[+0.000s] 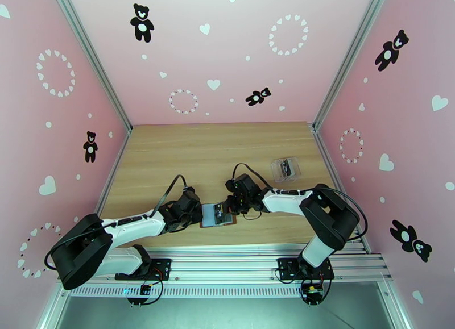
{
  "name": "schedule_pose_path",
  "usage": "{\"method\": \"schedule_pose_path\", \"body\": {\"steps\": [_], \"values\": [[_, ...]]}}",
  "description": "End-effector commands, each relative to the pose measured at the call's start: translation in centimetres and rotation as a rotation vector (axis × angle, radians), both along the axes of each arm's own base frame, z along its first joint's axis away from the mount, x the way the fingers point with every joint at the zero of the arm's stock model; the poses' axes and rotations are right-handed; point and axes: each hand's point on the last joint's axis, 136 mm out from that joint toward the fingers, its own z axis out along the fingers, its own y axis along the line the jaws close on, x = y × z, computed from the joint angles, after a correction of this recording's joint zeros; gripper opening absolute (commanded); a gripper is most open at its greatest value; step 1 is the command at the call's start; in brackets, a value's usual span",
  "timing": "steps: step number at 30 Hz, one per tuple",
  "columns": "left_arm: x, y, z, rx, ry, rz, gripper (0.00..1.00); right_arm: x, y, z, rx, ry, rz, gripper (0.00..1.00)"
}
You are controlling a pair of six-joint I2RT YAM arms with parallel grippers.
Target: Put the credit cards into the card holder
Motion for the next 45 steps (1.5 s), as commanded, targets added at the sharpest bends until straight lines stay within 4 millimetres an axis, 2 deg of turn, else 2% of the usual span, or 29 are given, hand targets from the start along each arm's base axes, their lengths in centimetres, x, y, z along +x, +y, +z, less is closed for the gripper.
{"method": "schedule_pose_path", "body": {"steps": [1,12,20,24,40,45], "values": [[-1.5,1.9,-2.7,0.091,0.08,0.005,0.09,-1.7,-1.0,-2.7,-0.083,0.066,0.014,0.0],[-1.4,1.9,-2.7,0.093,0.081,0.004,0.09,-1.8,-0.6,-2.7,-0.08,0.072,0.019,0.01],[-1.4,1.8,-2.7,0.096,0.084,-0.002,0.09,-1.3,-1.4,-1.9,-0.19,0.012,0.039,0.34],[-1.5,1.7,-2.7,0.09,0.085,-0.005,0.09,-1.2,-1.5,-1.6,-0.239,-0.005,0.046,0.39],[-1.6,1.6,-2.7,0.082,0.086,-0.011,0.08,-1.3,-2.2,-1.1,-0.364,-0.038,0.04,0.43],[-1.6,1.6,-2.8,0.082,0.087,-0.011,0.07,-1.6,-1.7,-0.8,-0.363,-0.044,0.053,0.43]]}}
